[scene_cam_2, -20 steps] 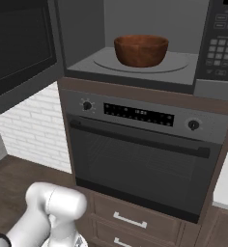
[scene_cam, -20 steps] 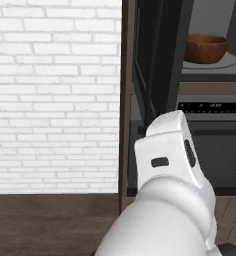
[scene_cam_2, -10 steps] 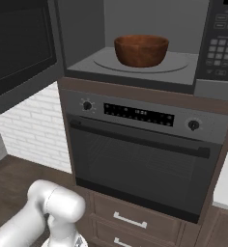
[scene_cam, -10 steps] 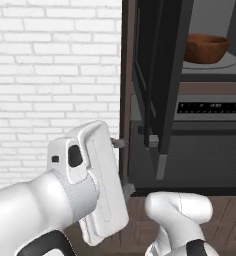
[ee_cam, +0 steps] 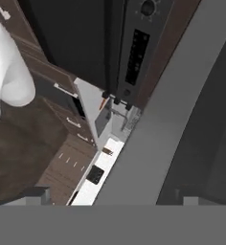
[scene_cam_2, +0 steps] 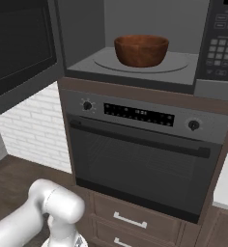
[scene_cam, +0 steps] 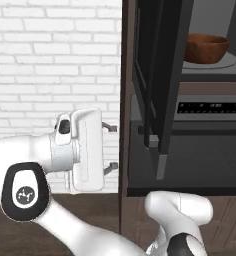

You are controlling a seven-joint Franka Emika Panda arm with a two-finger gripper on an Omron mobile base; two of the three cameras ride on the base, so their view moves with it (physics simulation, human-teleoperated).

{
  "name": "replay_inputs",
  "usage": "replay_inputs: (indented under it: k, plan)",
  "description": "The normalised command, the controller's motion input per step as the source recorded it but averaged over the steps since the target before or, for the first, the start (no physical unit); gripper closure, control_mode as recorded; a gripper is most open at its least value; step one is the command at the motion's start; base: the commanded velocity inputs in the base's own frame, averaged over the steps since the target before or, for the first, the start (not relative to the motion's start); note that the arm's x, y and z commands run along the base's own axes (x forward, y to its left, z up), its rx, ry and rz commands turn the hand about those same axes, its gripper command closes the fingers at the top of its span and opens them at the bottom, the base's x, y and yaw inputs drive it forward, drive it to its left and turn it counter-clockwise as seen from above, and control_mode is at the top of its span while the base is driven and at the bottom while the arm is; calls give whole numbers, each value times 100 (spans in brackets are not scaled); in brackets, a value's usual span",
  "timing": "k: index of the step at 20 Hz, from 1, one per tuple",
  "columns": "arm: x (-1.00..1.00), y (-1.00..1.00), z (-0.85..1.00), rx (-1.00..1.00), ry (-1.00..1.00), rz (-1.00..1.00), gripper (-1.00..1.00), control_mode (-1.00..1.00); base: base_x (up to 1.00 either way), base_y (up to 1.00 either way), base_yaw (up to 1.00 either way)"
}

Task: Pick the mushroom from the sink and place it in the bowl. Then pick the bowl and place it in the microwave. Then close the microwave door and press the start button.

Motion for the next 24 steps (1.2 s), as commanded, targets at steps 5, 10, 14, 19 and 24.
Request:
replay_inputs:
  k: [5,10,14,19,24]
  plan:
    - [32,-95,4,0,-19,-18,-100,-100,0,0,0]
    - [-2,-100,35,1,-33,-2,-100,-100,0,0,0]
    - [-2,-100,49,2,-34,0,-100,-100,0,0,0]
    - [30,-100,17,1,-21,0,-100,-100,0,0,0]
    - [82,-100,1,0,-9,0,-100,-100,0,0,0]
